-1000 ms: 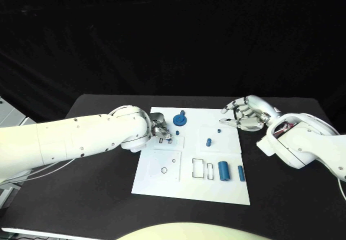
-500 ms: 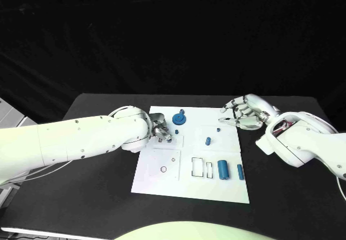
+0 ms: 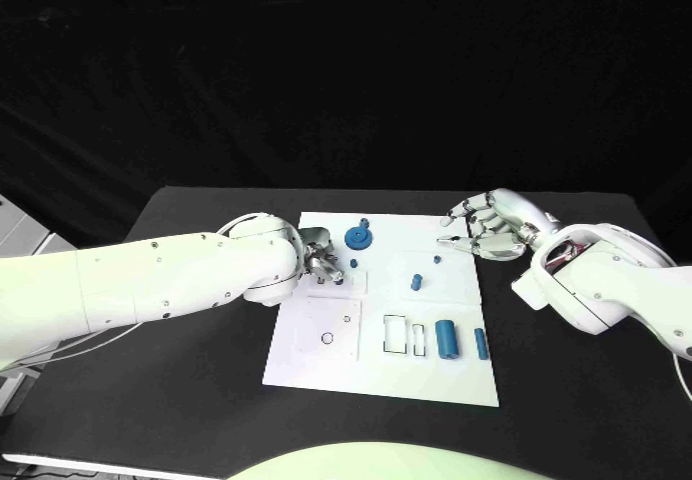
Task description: Assemble the parts on the task board
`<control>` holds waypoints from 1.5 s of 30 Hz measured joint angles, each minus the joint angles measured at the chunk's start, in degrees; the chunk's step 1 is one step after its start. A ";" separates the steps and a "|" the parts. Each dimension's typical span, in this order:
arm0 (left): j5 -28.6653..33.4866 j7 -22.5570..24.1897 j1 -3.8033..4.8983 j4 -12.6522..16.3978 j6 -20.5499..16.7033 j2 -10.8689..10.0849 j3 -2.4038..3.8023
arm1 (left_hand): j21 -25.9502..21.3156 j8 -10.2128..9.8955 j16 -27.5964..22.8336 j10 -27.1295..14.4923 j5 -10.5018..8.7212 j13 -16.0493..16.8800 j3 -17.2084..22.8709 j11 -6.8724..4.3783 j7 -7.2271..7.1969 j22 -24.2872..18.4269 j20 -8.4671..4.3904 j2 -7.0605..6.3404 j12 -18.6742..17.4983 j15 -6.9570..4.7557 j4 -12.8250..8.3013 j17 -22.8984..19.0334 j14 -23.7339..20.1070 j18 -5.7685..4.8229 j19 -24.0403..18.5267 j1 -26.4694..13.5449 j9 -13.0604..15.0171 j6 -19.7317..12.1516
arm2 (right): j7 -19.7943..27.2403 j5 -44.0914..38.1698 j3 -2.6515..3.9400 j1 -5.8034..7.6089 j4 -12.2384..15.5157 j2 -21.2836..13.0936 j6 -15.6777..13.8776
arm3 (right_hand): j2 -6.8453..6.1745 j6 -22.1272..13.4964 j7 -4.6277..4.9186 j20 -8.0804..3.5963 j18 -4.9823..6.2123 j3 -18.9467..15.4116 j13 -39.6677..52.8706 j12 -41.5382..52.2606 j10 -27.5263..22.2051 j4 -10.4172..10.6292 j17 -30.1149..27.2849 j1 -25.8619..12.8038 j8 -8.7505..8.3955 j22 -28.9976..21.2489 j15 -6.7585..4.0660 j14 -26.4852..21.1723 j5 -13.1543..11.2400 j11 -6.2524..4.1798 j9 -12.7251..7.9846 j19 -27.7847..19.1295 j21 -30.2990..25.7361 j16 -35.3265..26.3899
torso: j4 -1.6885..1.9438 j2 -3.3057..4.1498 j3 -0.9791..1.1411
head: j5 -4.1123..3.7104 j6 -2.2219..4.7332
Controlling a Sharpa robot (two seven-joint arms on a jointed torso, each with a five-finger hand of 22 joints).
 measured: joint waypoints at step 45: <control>0.13 -0.28 0.07 -1.24 2.95 1.02 0.16 | -0.01 0.19 0.22 -0.01 -0.49 -1.14 0.24 0.01 0.03 -0.08 0.22 0.51 -0.26 0.01 0.24 -0.01 0.00 0.01 0.21 -0.55 4.62 0.38 | -0.14 -0.04 -0.01 -0.13 -0.01 -0.09 0.47 | 0.00 0.00 0.00 0.00 0.00 0.00 -0.16 0.00 0.00 0.00 0.02 0.00 0.00 -0.02 0.00 0.00 0.00 0.00 -0.04 0.00 -0.23 0.00 | -0.06 0.05 0.07 | -0.34 -0.56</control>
